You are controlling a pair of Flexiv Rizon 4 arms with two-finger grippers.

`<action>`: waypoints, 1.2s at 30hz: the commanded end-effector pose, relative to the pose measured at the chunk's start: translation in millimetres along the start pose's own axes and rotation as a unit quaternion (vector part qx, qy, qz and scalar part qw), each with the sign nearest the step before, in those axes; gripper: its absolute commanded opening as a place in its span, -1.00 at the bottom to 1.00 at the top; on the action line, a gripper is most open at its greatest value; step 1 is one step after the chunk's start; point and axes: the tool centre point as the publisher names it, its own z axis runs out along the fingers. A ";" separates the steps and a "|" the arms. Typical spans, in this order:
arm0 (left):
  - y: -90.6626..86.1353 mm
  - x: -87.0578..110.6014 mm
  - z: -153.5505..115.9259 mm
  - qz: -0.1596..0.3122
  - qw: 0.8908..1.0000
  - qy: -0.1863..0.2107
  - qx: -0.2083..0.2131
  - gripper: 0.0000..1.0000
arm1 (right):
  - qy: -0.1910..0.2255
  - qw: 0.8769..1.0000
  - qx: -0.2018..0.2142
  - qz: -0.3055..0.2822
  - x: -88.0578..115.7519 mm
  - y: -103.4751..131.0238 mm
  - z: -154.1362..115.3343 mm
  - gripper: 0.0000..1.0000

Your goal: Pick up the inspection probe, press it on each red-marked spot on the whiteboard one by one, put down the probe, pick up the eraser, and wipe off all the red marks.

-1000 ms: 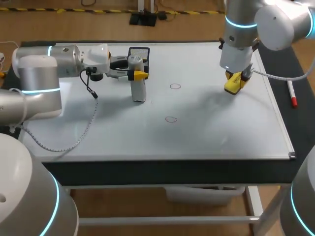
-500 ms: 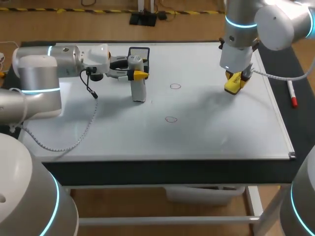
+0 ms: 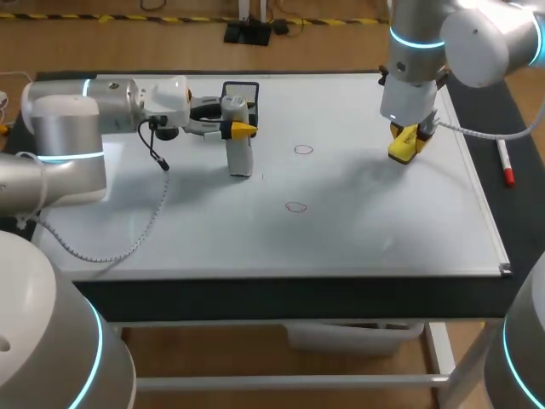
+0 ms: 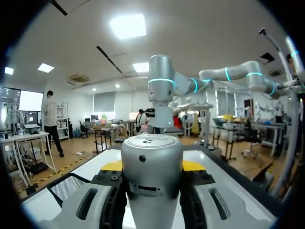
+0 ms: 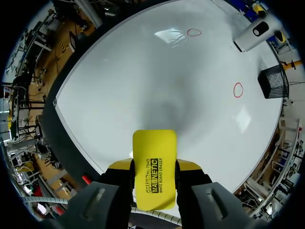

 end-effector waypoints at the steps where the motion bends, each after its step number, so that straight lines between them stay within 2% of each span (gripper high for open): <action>1: -0.6 -1.8 -1.3 0.001 1.000 0.001 0.000 -1.00 | 0.001 1.000 0.001 -0.001 0.9 -0.3 -1.8 -1.00; 8: -14.8 -0.7 -9.1 0.013 1.000 -0.009 0.004 -1.00 | 0.001 1.000 0.001 -0.001 0.9 -0.3 -1.8 -1.00; 15: -24.5 -8.7 -27.2 0.026 0.999 -0.027 0.003 -1.00 | 0.001 1.000 0.001 -0.001 0.9 -0.3 -1.8 -1.00; 29: -34.8 -52.9 -104.3 0.047 0.991 -0.122 -0.018 -1.00 | 0.001 1.000 0.001 -0.001 0.9 -0.3 -1.8 -1.00; 36: -31.7 -69.2 -135.2 0.041 0.986 -0.163 -0.022 -1.00 | 0.001 1.000 0.001 -0.001 0.9 -0.3 -1.8 -1.00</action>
